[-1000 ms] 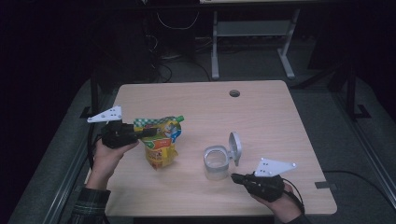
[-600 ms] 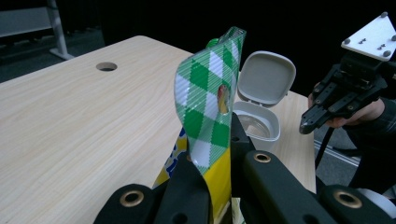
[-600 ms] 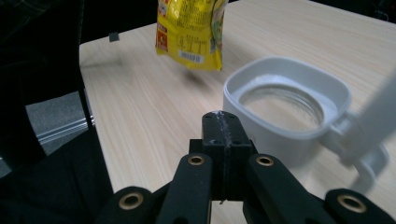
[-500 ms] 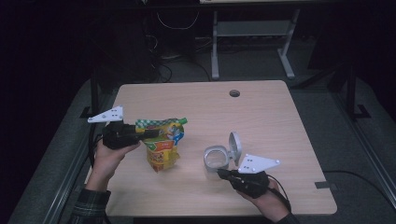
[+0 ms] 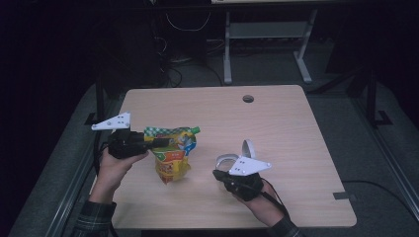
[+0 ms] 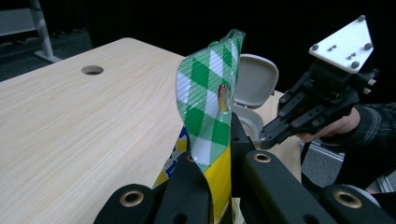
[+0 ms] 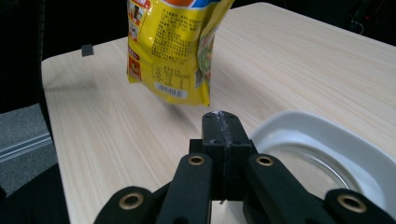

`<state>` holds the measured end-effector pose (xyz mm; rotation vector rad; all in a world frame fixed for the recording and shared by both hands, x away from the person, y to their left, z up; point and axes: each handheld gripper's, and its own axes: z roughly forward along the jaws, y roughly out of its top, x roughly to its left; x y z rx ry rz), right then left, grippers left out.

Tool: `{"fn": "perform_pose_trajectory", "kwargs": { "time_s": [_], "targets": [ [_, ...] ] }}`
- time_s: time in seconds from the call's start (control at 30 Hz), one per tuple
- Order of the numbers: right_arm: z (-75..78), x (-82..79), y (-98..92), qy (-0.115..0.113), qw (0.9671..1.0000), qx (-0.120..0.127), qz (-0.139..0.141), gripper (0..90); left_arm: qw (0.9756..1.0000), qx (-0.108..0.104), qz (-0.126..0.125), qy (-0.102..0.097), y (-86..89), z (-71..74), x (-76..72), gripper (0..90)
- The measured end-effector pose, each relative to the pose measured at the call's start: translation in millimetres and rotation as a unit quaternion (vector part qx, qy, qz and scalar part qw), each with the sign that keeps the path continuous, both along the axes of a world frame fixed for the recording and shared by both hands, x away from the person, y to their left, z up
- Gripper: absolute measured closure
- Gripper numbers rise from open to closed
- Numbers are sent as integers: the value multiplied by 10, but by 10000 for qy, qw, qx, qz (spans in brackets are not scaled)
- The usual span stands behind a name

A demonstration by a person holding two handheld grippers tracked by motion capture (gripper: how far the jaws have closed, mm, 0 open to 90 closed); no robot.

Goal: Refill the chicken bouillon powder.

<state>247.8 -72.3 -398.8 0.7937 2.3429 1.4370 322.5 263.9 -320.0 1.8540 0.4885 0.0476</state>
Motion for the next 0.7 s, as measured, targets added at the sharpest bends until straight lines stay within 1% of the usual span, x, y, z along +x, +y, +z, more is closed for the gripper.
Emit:
{"fn": "perform_pose_trajectory", "kwargs": {
  "time_s": [0.07, 0.1, 0.17, 0.2, 0.27, 0.3, 0.47, 0.63, 0.67, 0.7],
  "targets": [
    [-5, 46, 107, -63, 10000, -37, -20, 900, 10000, 4, -22, -8, -3, 9, -6, 900],
    [-5, 46, 107, -63, 10000, -37, -20, 900, 10000, 4, -22, -8, -3, 9, -6, 900],
    [-1, 66, 178, 14, 10000, -27, -60, 900, 10000, 2, -51, 2, -7, 12, -10, 900],
    [-6, 88, 209, -42, 10000, -38, -54, 900, 10000, -6, -60, 8, -12, 13, -12, 900],
    [-10, 131, 303, -36, 9999, -38, -93, 900, 10000, -6, -82, 12, -16, 17, -16, 900],
    [-10, 131, 303, -36, 9999, -38, -93, 900, 10000, -3, -96, 3, -19, 20, -16, 900],
    [-4, 176, 436, -34, 9998, -72, -159, 900, 9999, -32, -144, 11, -25, 42, -31, 900],
    [6, 176, 469, -53, 9998, -50, -180, 900, 9998, -92, -190, 20, -17, 66, -49, 900],
    [11, 172, 489, -10, 9998, -31, -203, 900, 9998, -104, -187, 5, -13, 72, -56, 900],
    [13, 177, 509, -55, 9998, -36, -197, 900, 9998, -94, -191, -3, -7, 78, -63, 900]
  ]
}}
